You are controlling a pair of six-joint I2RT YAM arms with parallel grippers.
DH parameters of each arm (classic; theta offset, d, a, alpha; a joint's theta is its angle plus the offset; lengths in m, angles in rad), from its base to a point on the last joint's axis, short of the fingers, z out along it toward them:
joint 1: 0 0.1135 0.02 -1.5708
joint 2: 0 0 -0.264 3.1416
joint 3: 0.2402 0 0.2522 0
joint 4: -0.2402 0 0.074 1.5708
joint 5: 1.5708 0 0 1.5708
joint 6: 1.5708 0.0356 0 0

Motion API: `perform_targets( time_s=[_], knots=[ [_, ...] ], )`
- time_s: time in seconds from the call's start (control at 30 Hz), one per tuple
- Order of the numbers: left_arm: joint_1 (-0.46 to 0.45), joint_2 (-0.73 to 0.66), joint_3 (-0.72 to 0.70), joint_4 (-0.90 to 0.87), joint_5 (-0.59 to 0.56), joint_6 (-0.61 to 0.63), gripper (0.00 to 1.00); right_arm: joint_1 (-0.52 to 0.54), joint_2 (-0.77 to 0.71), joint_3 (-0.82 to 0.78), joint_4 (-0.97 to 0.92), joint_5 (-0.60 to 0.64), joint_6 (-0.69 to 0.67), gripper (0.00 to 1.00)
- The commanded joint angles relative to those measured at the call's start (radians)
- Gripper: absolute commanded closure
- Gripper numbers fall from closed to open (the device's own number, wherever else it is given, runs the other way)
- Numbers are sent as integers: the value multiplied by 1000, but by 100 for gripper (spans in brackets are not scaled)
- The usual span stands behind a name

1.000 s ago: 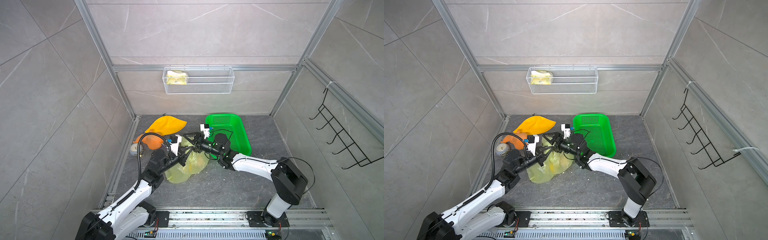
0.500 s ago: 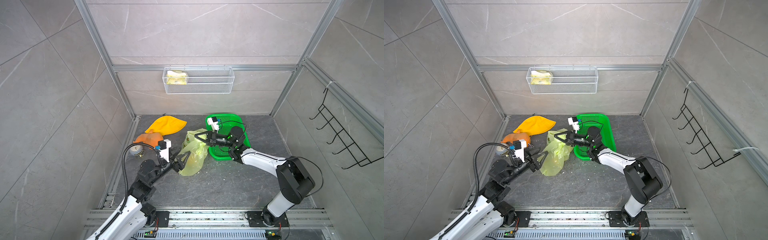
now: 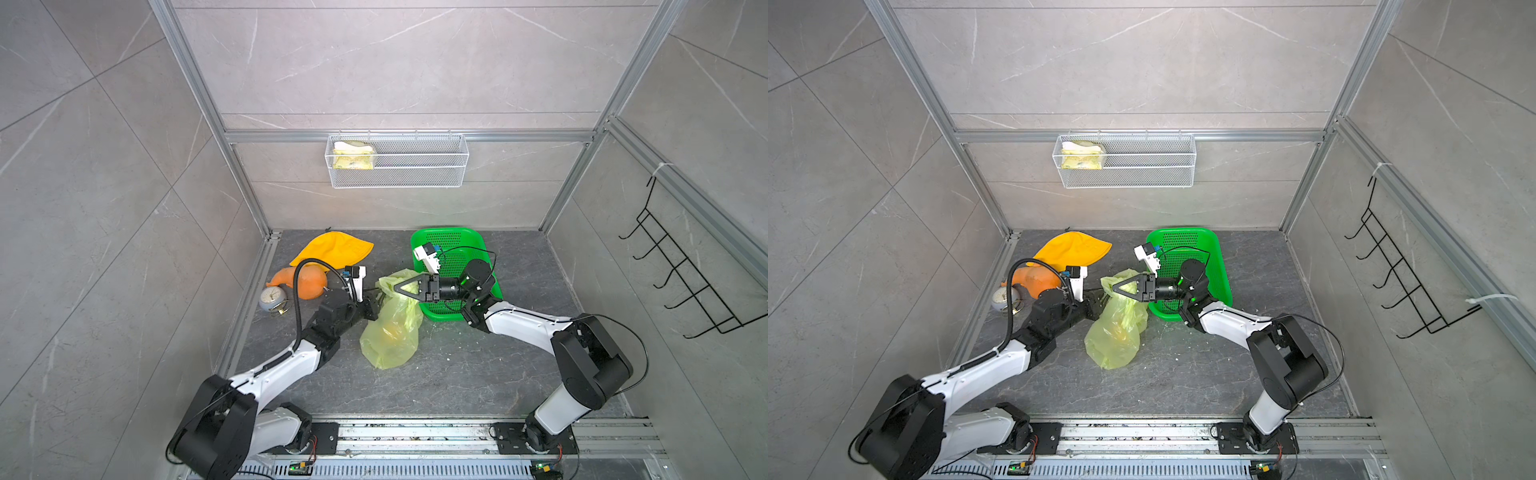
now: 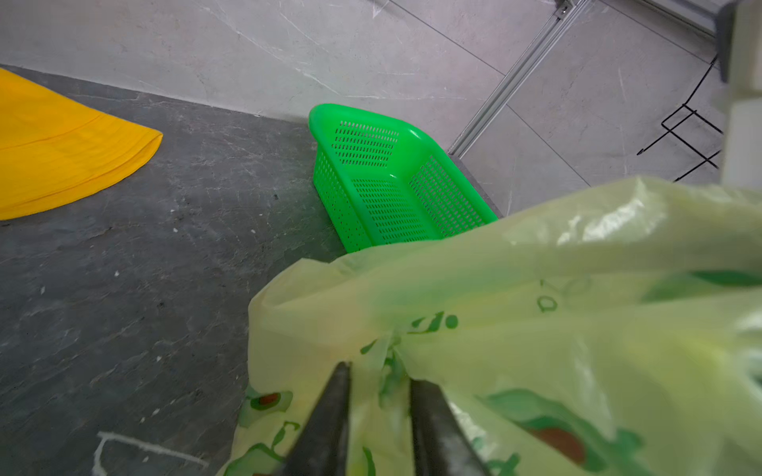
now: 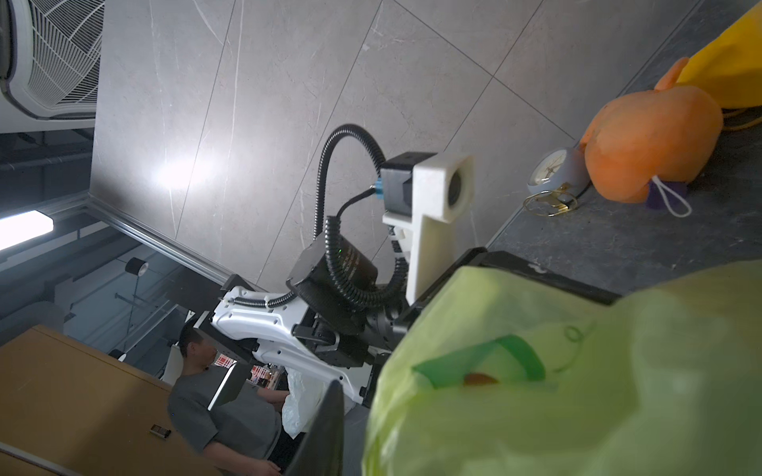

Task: Place the pears into plastic bags & tie knots
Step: Tie the plastic bag at the center of the board.

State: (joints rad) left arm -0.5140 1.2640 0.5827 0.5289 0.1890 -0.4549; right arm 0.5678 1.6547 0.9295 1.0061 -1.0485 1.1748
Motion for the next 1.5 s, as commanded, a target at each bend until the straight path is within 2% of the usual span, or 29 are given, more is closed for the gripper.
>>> perform_targets(
  time_s=[0.0, 0.1, 0.3, 0.53, 0.6, 0.67, 0.83, 0.93, 1.0, 1.03, 1.1, 1.17, 1.3, 1.47],
  knots=[
    [7, 61, 57, 163, 76, -37, 100, 1, -31, -21, 67, -26, -30, 73],
    [3, 99, 20, 219, 103, -81, 100, -5, -36, -30, 72, -15, -33, 69],
    [-38, 157, -2, 193, 142, -100, 100, -7, -5, -23, 133, -16, -7, 73],
    [-108, 224, 77, 92, 322, -76, 100, -11, 34, -5, 185, -21, 22, 87],
    [-108, 211, 79, 59, 297, -77, 100, -13, 42, -6, 187, -30, 26, 89],
    [-106, 163, 63, 15, 203, -72, 100, -22, 36, -19, 186, -28, 27, 90],
    [-79, -82, -48, -65, -66, -86, 61, -40, 20, -50, 184, -28, 22, 95],
    [-46, -260, -103, -113, -123, -107, 48, -43, 23, -58, 187, -30, 20, 95],
    [-33, -348, -110, -130, -108, -107, 43, -45, 27, -60, 197, -34, 24, 91],
    [-28, -376, -104, -129, -85, -105, 40, -45, 28, -59, 200, -37, 26, 86],
    [-23, -384, -67, -134, -12, -102, 38, -45, 26, -58, 200, -38, 25, 73],
    [-21, -346, -29, -96, 63, -121, 38, -46, 26, -54, 201, -37, 26, 65],
    [-20, -245, 15, 12, 153, -179, 38, -45, 30, -52, 210, -28, 35, 60],
    [-20, -163, 26, 107, 194, -230, 40, -46, 24, -60, 219, -24, 40, 57]
  ],
)
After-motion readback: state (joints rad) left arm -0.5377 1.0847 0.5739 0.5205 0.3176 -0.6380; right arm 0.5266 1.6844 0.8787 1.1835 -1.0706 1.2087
